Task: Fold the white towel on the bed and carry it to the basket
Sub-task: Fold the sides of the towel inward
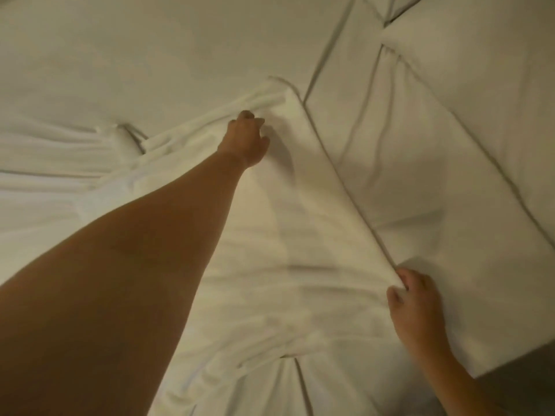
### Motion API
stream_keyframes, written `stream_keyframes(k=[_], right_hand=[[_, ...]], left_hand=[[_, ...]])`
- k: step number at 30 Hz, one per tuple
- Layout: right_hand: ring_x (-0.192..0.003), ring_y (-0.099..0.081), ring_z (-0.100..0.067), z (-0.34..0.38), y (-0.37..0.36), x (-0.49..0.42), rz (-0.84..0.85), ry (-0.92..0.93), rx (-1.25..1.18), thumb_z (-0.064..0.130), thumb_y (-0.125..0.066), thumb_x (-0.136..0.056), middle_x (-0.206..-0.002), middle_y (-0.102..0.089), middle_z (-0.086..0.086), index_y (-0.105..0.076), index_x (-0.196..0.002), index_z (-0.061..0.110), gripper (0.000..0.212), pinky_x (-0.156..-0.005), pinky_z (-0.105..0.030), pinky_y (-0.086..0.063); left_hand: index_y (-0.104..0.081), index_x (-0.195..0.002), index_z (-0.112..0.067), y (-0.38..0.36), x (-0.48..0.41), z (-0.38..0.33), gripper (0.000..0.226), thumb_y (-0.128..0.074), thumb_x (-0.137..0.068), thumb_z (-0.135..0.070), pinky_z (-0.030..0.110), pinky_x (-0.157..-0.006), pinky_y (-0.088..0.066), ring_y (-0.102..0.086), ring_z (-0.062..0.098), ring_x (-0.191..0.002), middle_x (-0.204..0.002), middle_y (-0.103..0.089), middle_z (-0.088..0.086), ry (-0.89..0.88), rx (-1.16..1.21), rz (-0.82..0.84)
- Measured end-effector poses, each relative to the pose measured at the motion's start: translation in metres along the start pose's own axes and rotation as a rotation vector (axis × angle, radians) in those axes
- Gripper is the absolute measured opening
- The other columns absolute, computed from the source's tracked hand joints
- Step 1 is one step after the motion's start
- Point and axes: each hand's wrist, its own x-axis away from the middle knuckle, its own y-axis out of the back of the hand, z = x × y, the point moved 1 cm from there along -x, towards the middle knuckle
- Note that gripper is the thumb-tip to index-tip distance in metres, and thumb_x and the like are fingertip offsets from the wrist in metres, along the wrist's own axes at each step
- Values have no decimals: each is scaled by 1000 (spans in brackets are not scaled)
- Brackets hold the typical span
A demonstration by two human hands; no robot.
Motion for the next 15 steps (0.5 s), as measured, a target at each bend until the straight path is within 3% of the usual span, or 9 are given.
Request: stream_keyframes(k=[5,10,15], right_hand=[[-104,-57,-38,41,-12,17,-24,102,68,3,-79,-72,-110,-64,-15,-62,-119,8,50,-89,-48,-45],[-109,-56,-30,96,-38,51,61,132,-74,2,-77,-77,-116,-60,-9,-61,-124,14,51,-96,-39,-45],[-119,-53,-24,162,-89,108,230,292,-117,10,-70,-86,-125,-57,2,-56,-130,24,48,-104,-33,-40]], left_hand=[[-56,-148,-18,4,35,89,50,-56,-101,-33,50,-115,-41,-45,40,-137,-154,-44,12,139,0,-40],[-58,-144,-18,19,76,169,46,-56,-100,-28,52,-110,-42,-43,41,-136,-150,-47,13,276,17,-101],[-52,-147,-15,20,120,261,51,-58,-98,-29,52,-109,-41,-44,44,-134,-145,-50,18,413,74,-163]])
